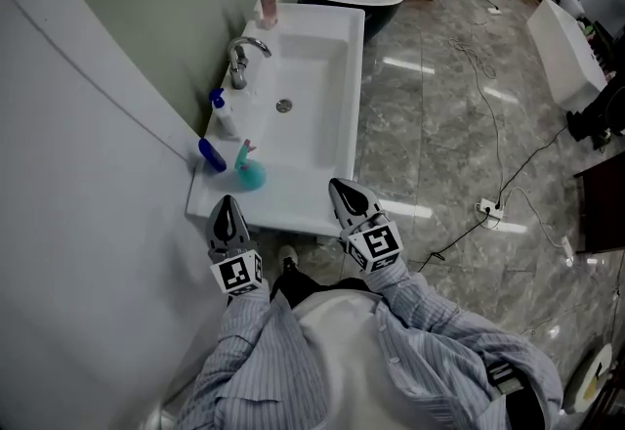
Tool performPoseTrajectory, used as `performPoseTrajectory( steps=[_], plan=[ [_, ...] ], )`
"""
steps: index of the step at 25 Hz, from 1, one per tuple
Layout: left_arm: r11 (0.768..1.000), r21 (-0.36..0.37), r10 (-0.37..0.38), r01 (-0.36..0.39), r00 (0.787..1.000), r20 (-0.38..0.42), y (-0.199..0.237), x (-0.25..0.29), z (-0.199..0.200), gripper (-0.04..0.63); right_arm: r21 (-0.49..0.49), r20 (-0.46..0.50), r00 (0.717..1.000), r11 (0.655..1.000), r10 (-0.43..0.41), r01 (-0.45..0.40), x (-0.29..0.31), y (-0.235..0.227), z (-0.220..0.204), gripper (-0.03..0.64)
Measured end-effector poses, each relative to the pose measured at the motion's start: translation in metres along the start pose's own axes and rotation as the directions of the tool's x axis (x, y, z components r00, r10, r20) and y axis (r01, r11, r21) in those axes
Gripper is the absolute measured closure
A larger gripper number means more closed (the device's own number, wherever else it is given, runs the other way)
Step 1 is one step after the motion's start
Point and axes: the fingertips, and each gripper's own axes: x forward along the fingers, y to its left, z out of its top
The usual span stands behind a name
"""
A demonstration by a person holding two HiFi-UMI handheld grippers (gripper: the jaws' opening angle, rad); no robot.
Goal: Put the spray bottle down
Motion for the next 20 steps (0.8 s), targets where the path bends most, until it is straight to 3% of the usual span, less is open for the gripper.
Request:
performPoseTrajectory(
  steps=[6,20],
  plan=[
    [1.000,0.021,-0.019,0.019,0.999,0.026,-0.016,-0.015,0.025,0.595,0.008,0.021,1.000,1.000,-0.017,0.017,-0.018,-0.004,0.006,0.601],
    [0.999,0.032,-0.037,0.036,0.999,0.029,-0.018,-0.025,0.038,0.594,0.016,0.032,0.997,0.997,-0.074,0.074,-0.024,-0.018,0.016,0.603]
  ],
)
